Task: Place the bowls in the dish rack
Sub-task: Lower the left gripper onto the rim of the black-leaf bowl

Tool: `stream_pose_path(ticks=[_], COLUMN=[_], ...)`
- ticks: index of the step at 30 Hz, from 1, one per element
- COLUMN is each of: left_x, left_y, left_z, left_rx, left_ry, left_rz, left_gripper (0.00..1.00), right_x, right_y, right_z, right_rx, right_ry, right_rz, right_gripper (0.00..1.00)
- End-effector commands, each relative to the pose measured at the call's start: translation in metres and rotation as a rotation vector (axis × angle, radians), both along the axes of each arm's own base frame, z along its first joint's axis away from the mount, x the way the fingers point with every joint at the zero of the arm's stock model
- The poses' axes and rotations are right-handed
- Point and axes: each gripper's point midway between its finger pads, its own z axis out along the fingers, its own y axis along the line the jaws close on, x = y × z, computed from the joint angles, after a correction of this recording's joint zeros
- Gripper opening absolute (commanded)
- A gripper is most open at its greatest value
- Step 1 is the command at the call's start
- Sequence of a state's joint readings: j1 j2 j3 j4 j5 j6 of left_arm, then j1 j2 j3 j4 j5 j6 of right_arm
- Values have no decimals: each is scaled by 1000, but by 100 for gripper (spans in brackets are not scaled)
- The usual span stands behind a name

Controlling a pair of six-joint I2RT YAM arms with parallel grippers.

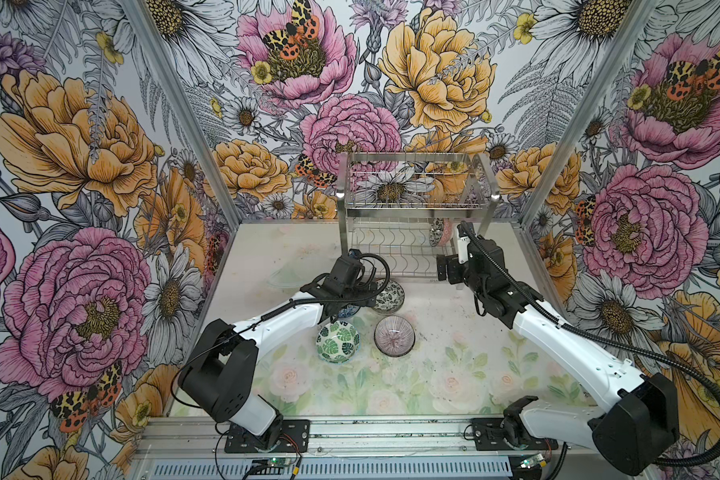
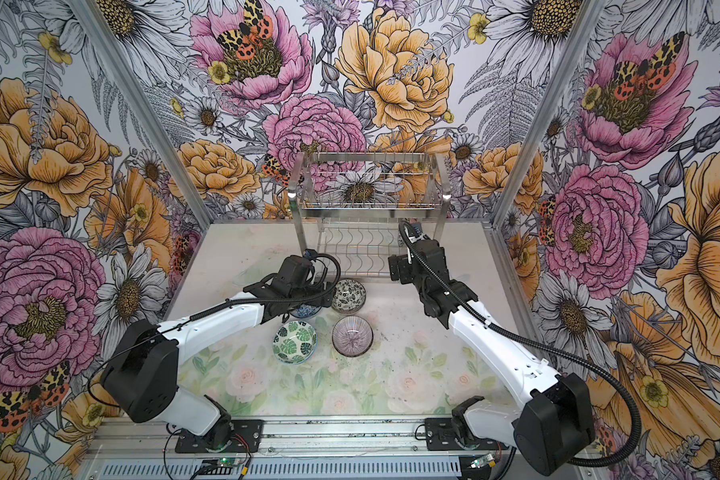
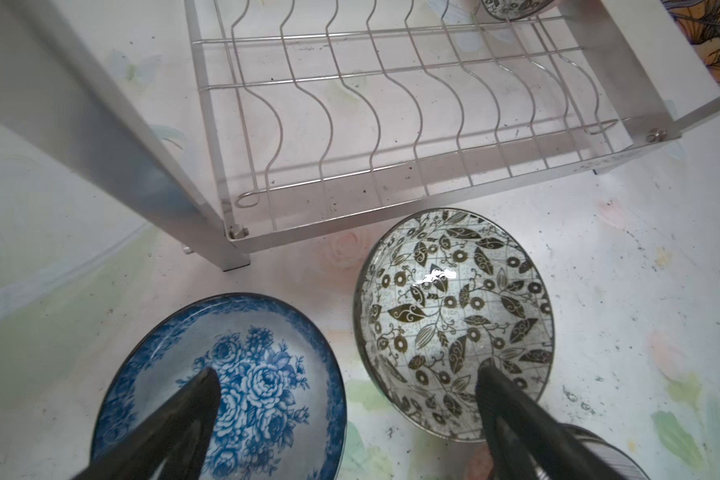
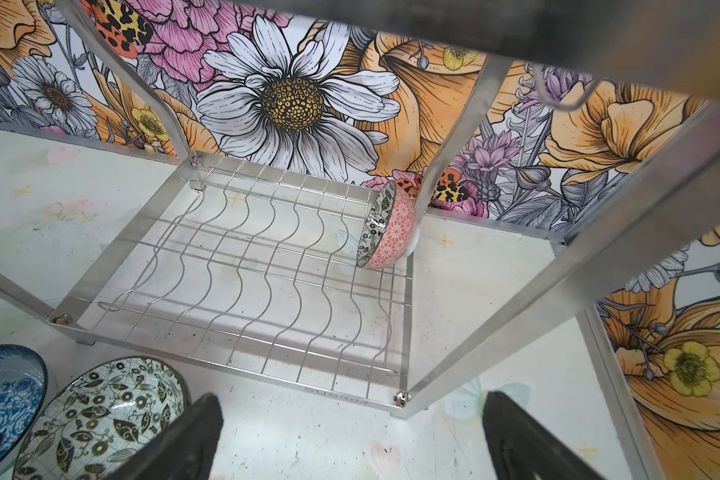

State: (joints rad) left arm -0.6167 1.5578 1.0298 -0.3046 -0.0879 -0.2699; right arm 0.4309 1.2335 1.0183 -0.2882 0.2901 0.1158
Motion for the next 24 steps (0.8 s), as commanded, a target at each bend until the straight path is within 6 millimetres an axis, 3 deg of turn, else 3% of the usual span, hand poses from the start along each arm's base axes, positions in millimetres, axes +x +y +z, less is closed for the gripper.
stream_pose_path(ticks=[1,14,24], left_x=[8,18,23], left_y=[-19,-32,-32], left_z=[6,-19,-35], left_rx=[-56,-30,31], left_ry=[-4,58,86], left_rz=[-23,-42,-37], left_gripper=[92,60,48], right_x=[3,5,7], right_y=[0,-1,0], right_z=[9,6,5], right_rx=[24,20,20], right_ry=[-13,-6,-2], right_rz=[-7,-6,-4], right_gripper=[100,100,100])
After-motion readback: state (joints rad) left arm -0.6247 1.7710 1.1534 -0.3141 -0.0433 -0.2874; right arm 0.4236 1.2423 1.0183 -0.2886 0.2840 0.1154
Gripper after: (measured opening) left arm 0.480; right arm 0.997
